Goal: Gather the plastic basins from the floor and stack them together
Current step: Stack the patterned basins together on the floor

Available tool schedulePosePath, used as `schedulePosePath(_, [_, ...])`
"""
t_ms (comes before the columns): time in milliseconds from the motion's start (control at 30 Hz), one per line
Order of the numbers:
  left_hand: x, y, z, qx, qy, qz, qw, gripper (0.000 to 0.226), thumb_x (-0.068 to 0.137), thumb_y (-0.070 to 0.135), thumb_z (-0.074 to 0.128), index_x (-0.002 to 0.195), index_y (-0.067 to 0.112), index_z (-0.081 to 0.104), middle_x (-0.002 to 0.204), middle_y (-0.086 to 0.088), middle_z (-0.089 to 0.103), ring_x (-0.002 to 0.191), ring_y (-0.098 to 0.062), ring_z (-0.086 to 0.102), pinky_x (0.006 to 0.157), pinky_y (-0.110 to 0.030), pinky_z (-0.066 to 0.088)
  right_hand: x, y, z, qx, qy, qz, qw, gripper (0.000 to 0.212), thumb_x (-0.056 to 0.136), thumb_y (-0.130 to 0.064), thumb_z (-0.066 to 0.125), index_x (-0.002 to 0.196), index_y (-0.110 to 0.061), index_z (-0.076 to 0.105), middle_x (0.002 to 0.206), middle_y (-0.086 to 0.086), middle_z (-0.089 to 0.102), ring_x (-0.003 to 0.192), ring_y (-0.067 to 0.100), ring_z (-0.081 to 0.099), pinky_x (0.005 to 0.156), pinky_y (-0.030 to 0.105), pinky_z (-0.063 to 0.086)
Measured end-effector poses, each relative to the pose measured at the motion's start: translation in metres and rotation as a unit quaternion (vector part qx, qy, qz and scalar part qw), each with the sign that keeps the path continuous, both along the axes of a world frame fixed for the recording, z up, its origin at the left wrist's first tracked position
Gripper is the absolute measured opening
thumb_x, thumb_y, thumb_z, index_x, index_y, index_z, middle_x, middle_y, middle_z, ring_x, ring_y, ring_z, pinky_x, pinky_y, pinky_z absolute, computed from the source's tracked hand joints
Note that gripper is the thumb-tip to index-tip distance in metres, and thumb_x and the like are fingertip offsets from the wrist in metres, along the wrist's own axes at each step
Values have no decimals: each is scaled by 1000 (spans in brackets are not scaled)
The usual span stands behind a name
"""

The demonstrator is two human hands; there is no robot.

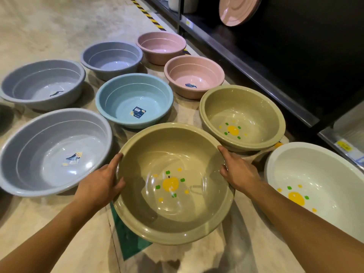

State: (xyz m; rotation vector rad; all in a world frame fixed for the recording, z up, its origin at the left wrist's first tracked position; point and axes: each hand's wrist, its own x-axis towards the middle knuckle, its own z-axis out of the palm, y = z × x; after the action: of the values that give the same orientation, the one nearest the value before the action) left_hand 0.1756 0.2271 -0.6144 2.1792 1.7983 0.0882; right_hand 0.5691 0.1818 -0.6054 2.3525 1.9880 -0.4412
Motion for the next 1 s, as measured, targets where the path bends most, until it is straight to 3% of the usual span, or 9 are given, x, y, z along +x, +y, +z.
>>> schedulePosePath(233, [4, 1, 3, -15, 0, 4, 1000, 81, 93, 48, 55, 156, 36, 6, 110, -4, 64, 83, -21, 67, 75, -41, 60, -4, 4, 5, -24, -40, 4, 999, 68, 100, -39, 42, 157, -30, 8, 138, 11, 50, 108, 34, 62, 82, 45, 51])
schedulePosePath(333, [7, 1, 12, -27, 36, 3, 999, 79, 94, 51, 52, 157, 35, 7, 115, -5, 62, 90, -20, 66, 77, -37, 58, -9, 9, 18, -26, -98, 26, 995, 60, 100, -42, 41, 153, -26, 20, 128, 10, 58, 109, 33, 62, 84, 43, 47])
schedulePosePath(467, [14, 3, 38, -4, 86, -19, 996, 60, 94, 53, 48, 147, 28, 39, 120, -4, 60, 97, -21, 64, 76, -34, 57, -18, 14, 47, 10, -146, 51, 988, 35, 99, -36, 43, 129, -19, 46, 119, 9, 61, 106, 31, 60, 84, 41, 44])
schedulePosePath(600, [27, 16, 85, 17, 120, -74, 990, 49, 93, 50, 51, 137, 29, 51, 122, -1, 63, 103, -24, 65, 80, -37, 54, -27, 15, 76, 40, -139, 60, 988, 31, 97, -33, 46, 123, -18, 56, 114, 8, 64, 102, 28, 61, 85, 40, 45])
schedulePosePath(767, [57, 14, 129, 14, 115, -114, 987, 49, 91, 48, 55, 136, 29, 52, 131, 1, 62, 111, -24, 64, 88, -39, 56, -22, -3, 107, 39, -136, 58, 988, 37, 97, -36, 48, 127, -17, 54, 120, 9, 62, 109, 29, 60, 87, 38, 43])
schedulePosePath(900, [94, 11, 154, 22, 105, -150, 983, 56, 88, 53, 53, 137, 23, 53, 131, -4, 62, 113, -30, 64, 92, -43, 55, 6, -27, 123, 40, -114, 10, 993, 32, 97, -32, 48, 122, -16, 57, 115, 9, 64, 105, 29, 61, 75, 37, 38])
schedulePosePath(1000, [129, 7, 159, 31, 83, -187, 978, 55, 89, 50, 57, 136, 23, 54, 129, -5, 64, 111, -32, 65, 94, -43, 53, 38, -56, 129, 31, -106, -28, 993, 33, 98, -34, 47, 125, -18, 56, 119, 8, 62, 109, 29, 60, 80, 38, 42])
